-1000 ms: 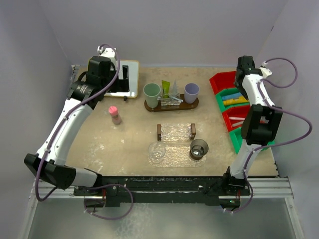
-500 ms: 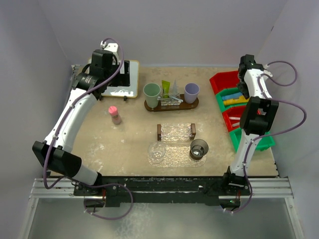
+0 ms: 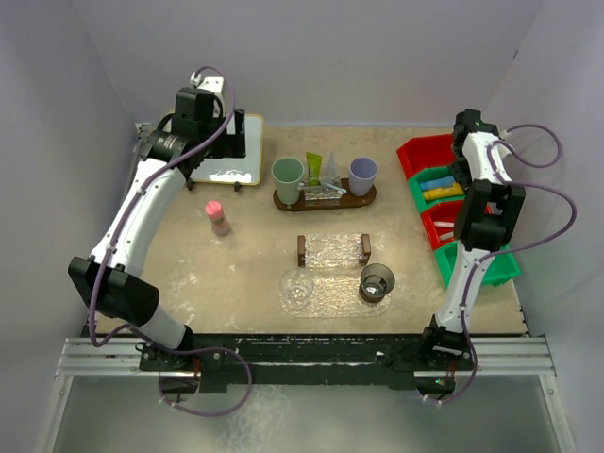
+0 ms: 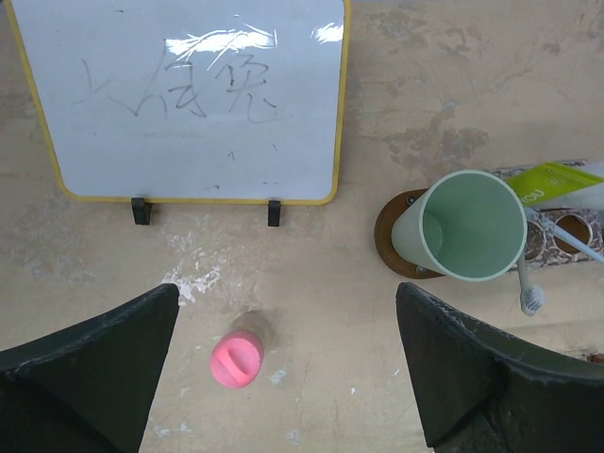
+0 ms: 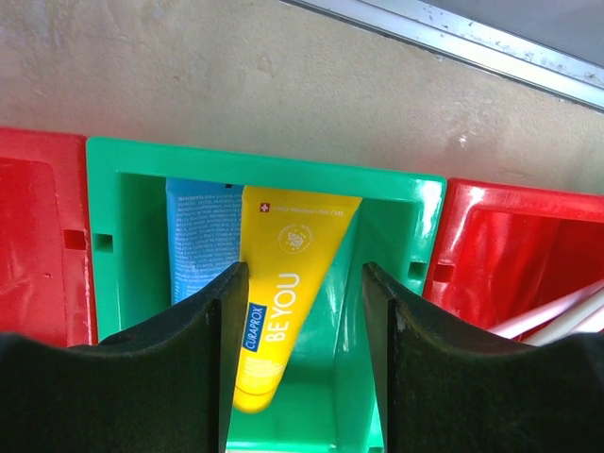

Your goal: Prepare toiletry sets of a toothbrush and toothpaste on the tray

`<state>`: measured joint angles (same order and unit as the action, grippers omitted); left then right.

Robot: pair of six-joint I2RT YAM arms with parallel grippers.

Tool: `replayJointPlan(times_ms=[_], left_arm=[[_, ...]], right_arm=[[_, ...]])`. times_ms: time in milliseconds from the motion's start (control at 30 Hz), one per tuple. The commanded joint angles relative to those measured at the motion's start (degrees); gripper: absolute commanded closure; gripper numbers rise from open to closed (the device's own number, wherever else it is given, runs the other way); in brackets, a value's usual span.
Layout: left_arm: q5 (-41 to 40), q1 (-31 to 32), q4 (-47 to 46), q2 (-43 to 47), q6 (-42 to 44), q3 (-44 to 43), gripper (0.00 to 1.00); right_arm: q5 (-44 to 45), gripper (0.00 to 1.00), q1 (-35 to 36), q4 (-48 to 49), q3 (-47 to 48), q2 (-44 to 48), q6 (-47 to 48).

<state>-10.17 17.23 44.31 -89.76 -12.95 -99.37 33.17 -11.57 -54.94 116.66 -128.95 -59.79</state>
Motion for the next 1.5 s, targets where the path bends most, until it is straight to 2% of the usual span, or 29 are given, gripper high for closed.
replayJointPlan(times_ms=[0,100,267,433,800,900,1000,1067,1100,1233,1300,1467], left_arm=[[0.5,-0.8,-0.3,-0.5,-0.7,-4.3,0.07],[0.5,-0.8,0.3,-0.9,-1.0,-5.0,0.07],[0.9,-1.1,1.0,-1.4,-1.5,-5.6,0.07],[0.5,-1.4,1.9,-1.6,-2.4,-5.9,0.07],[1.1,-1.8,3.5,-2.2,-3.7,-6.9,0.07],[1.3,-1.9,3.4,-2.2,-4.2,-6.6,0.07],[1.4,-1.9,3.4,-2.2,-4.6,-6.8,0.07],[1.4,-1.9,3.4,-2.1,-4.9,-6.6,0.07],[1.4,-1.9,3.5,-2.1,-5.0,-6.6,0.07],[0.8,-1.9,4.2,-1.4,-5.5,-6.4,0.06],[0.7,-2.0,4.2,-0.9,-5.8,-6.0,0.06],[0.9,-2.0,3.2,0.7,-6.1,-4.2,0.06]], right_arm=[[0.3,0.45,-0.5,0.0,2.8,-0.7,-0.5],[-1.4,0.42,-0.5,1.9,2.3,-0.7,0.0],[-2.0,0.43,-0.7,0.7,1.2,-2.2,-4.0],[-2.0,0.54,-0.9,-0.9,-0.1,-2.7,-7.1],[-3.0,0.56,-2.3,-3.4,-2.4,-3.8,-11.3],[-3.4,0.5,-2.7,-2.9,-2.6,-4.2,-10.7],[-3.9,0.39,-2.8,-2.8,-2.1,-5.0,-10.7],[-4.3,0.38,-2.8,-2.2,-1.9,-5.7,-10.7],[-4.5,0.4,-2.9,-2.0,-1.7,-6.1,-10.7],[-5.3,0.68,-2.9,-1.9,-0.5,-6.7,-10.3],[-5.5,0.77,-2.9,-1.3,-0.1,-5.9,-9.6],[-4.4,0.84,-2.9,-0.4,0.7,-2.5,-7.7]])
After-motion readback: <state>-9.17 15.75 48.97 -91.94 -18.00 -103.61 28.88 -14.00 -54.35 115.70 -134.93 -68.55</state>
